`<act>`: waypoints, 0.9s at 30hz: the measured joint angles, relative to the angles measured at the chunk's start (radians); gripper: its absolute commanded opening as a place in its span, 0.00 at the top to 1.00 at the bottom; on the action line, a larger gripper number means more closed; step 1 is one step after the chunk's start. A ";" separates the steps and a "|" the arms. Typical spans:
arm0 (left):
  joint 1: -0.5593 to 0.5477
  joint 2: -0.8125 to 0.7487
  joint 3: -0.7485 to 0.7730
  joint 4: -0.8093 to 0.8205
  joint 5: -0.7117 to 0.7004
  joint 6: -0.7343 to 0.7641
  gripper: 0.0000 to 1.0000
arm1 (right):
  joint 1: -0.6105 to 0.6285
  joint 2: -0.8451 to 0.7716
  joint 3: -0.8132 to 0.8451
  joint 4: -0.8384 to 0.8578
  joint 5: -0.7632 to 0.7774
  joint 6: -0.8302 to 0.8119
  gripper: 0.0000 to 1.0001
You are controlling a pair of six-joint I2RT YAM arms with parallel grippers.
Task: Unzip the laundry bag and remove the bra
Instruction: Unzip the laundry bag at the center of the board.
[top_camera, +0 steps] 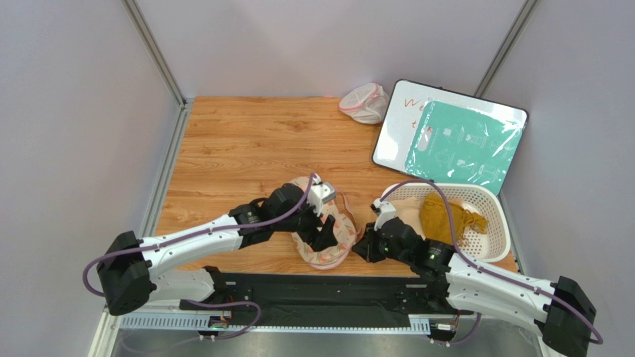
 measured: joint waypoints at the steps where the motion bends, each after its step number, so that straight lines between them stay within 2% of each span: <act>1: -0.017 0.002 -0.028 0.004 -0.010 -0.003 0.16 | 0.005 0.006 0.000 0.003 0.004 0.003 1.00; 8: -0.111 0.063 -0.069 0.044 -0.067 -0.025 0.16 | 0.028 0.032 0.000 0.033 0.021 0.016 1.00; 20: -0.151 0.163 -0.060 0.109 -0.120 -0.034 0.18 | 0.050 0.036 0.001 0.041 0.032 0.021 1.00; 23: -0.160 0.184 -0.060 0.113 -0.131 -0.038 0.30 | 0.053 0.036 0.001 0.042 0.033 0.022 1.00; 26: -0.167 0.201 -0.056 0.117 -0.138 -0.048 0.54 | 0.055 0.036 0.001 0.042 0.034 0.024 1.00; 27: -0.169 0.208 -0.054 0.119 -0.141 -0.050 0.66 | 0.056 0.036 0.001 0.042 0.035 0.024 1.00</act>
